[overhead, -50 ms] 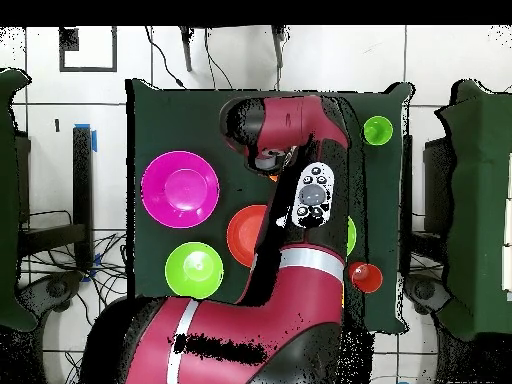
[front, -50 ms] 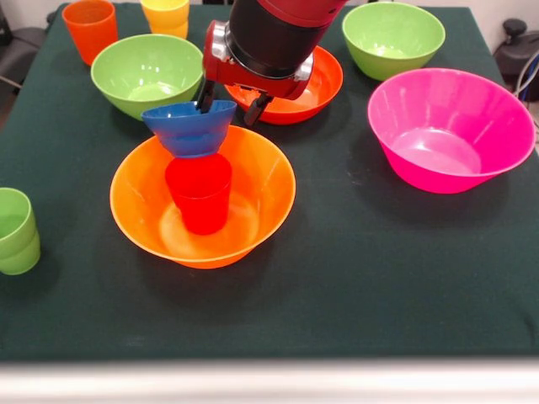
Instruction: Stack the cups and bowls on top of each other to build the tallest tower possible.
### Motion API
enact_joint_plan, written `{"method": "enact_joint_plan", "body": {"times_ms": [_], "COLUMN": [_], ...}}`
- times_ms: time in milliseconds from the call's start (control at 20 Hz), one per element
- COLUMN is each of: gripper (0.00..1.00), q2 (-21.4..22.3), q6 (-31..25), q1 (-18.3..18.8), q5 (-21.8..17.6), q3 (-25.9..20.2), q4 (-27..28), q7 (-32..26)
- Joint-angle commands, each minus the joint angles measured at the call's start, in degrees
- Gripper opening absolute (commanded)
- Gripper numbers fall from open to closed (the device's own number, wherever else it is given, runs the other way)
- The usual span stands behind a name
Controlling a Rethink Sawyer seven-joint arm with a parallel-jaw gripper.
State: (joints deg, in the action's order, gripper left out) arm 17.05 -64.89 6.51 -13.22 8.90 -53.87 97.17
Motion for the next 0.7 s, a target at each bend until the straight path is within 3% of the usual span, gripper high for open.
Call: {"method": "enact_joint_plan", "body": {"times_ms": [50,700], "gripper": [1.0,1.0], "q2": [-2.3,-1.7], "q6": [1.2,2.7], "q1": [-0.4,-0.1], "q5": [0.1,-0.2], "q3": [-5.6,-5.0], "q4": [-2.1,-4.2], "q7": [0.8,1.5]}}
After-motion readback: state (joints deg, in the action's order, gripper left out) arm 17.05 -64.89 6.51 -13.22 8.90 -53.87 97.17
